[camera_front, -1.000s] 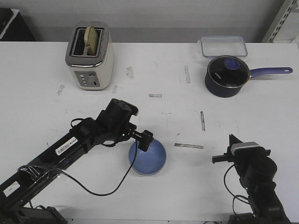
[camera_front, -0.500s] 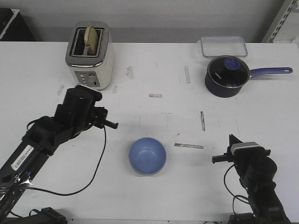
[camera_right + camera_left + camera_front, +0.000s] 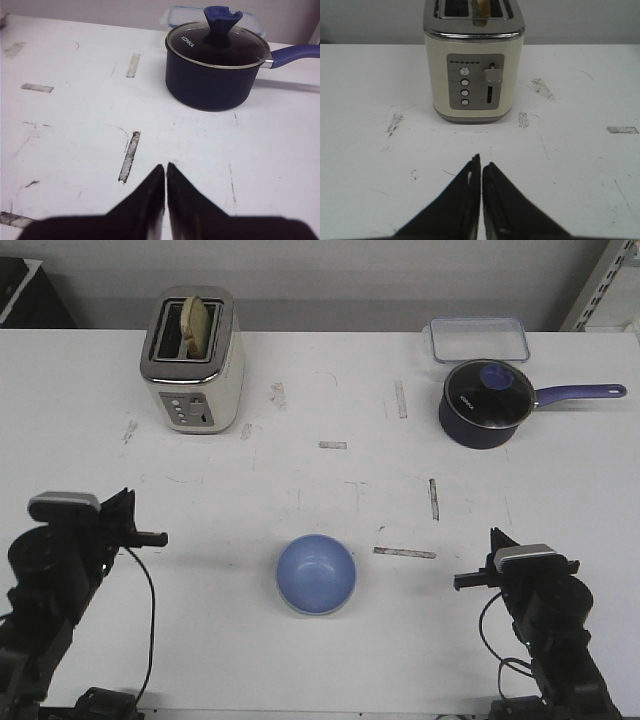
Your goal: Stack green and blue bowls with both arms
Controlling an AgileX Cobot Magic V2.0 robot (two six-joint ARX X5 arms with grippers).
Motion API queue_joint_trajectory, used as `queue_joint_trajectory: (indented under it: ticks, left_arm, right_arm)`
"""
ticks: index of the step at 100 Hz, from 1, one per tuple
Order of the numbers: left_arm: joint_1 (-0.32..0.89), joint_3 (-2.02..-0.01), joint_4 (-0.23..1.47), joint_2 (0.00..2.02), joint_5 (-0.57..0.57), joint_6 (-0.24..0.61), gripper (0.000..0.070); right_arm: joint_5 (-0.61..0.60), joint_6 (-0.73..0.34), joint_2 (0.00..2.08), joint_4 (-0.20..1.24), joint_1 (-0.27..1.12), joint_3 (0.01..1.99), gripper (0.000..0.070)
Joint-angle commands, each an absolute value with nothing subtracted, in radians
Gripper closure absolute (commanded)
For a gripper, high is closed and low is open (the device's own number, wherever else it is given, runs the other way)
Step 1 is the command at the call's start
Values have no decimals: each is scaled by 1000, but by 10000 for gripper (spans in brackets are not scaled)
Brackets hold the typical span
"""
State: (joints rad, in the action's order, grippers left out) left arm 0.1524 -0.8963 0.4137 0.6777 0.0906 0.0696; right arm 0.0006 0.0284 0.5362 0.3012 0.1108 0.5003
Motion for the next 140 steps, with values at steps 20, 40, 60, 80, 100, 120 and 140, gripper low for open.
queue_joint_trajectory:
  ticks: [20, 40, 60, 80, 100, 120, 140]
  left_arm:
    - [106, -680, 393, 460, 108, 68, 698]
    - [104, -593, 358, 436, 108, 68, 698]
    - [104, -591, 352, 433, 108, 72, 697]
    - [104, -591, 349, 398, 108, 72, 697]
    - [104, -591, 349, 361, 108, 72, 697]
    - [103, -591, 345, 337, 109, 72, 697]
    - [67, -535, 319, 282, 97, 72, 697]
  right_arm:
    - [0, 16, 538, 290, 112, 511, 700]
    - [0, 16, 538, 287, 112, 511, 700]
    - [0, 16, 537, 284, 112, 511, 700]
    - [0, 16, 537, 284, 112, 511, 700]
    - [0, 16, 537, 284, 112, 511, 700]
    - [0, 16, 537, 284, 112, 511, 700]
    - [0, 16, 537, 284, 112, 511, 700]
